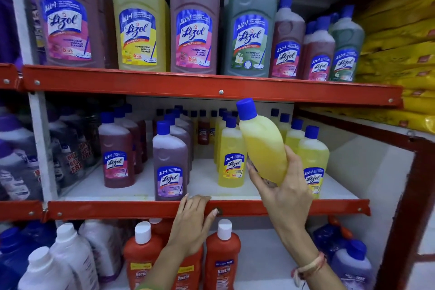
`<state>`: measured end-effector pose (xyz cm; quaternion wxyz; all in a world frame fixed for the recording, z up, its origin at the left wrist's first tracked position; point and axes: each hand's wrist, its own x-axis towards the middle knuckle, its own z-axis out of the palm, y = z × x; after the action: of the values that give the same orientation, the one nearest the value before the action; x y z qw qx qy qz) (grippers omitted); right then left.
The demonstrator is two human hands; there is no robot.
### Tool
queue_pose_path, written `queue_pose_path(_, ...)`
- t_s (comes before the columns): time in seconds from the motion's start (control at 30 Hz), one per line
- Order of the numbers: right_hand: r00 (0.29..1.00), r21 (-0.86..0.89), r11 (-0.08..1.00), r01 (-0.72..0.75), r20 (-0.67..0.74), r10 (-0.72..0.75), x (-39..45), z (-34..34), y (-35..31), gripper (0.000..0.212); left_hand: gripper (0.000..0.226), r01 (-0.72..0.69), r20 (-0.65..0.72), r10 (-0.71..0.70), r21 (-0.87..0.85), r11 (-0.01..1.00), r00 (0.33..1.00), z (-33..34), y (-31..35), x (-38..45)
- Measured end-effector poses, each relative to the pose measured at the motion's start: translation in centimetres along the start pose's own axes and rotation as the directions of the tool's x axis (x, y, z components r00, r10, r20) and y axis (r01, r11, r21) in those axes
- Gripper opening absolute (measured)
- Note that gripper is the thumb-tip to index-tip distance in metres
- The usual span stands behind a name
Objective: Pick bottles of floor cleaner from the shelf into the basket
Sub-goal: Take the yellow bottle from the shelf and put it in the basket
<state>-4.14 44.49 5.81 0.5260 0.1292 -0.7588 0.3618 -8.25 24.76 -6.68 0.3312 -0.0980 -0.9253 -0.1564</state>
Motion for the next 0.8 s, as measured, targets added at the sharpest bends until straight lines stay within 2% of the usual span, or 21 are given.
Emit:
queue_pose_path(0.07,0.992,0.246,0.964,-0.097,0.103,0.073,0.4,-0.5,0.0,0.069,0.05,0.006,-0.013,-0.006,-0.005,1.0,1.0,0.1,0.0,0.0)
queue_pose_path(0.1,0.978,0.387,0.905,-0.176,0.175,0.116,0.7,-0.7,0.2,0.066,0.05,0.007,-0.016,-0.007,-0.002,1.0,1.0,0.1,-0.1,0.0)
queue_pose_path(0.13,0.953,0.516,0.812,-0.272,0.264,0.151,1.0,-0.8,0.4,0.063,0.05,0.007,-0.018,-0.007,0.006,1.0,1.0,0.2,-0.1,-0.1)
queue_pose_path(0.2,0.875,0.668,0.583,-0.462,0.452,0.176,1.4,-0.9,0.9,0.064,0.05,0.007,-0.023,-0.007,0.012,1.0,1.0,0.3,-0.1,0.0)
queue_pose_path(0.3,0.674,0.64,0.231,-0.732,0.729,0.118,1.5,-0.5,1.8,0.086,0.052,0.008,-0.031,-0.007,0.011,1.0,1.0,0.3,-0.1,0.1)
queue_pose_path(0.37,0.558,0.555,0.098,-0.826,0.829,0.011,1.1,-0.3,2.2,0.089,0.052,0.004,-0.035,-0.004,0.005,1.0,0.999,0.3,-0.1,0.1)
queue_pose_path(0.4,0.533,0.534,0.058,-0.843,0.845,-0.035,0.9,-0.1,2.4,0.085,0.053,0.003,-0.04,-0.003,0.003,1.0,0.999,0.3,-0.1,0.1)
queue_pose_path(0.5,0.527,0.534,0.025,-0.845,0.839,-0.136,0.4,0.3,3.1,0.074,0.053,0.002,-0.044,-0.002,0.0,1.0,0.999,0.4,-0.1,0.2)
queue_pose_path(0.57,0.529,0.537,0.028,-0.843,0.837,-0.142,0.5,0.5,3.3,0.073,0.053,0.009,-0.041,-0.009,0.005,1.0,0.999,0.4,-0.1,0.2)
queue_pose_path(0.73,0.582,0.576,0.155,-0.802,0.813,-0.009,2.0,1.1,3.9,0.096,0.051,0.013,-0.032,-0.012,0.032,0.999,0.999,0.5,0.1,0.1)
queue_pose_path(0.8,0.606,0.588,0.214,-0.78,0.795,0.027,2.8,1.6,4.3,0.096,0.05,0.003,-0.024,-0.002,0.039,0.999,1.0,0.5,0.0,0.1)
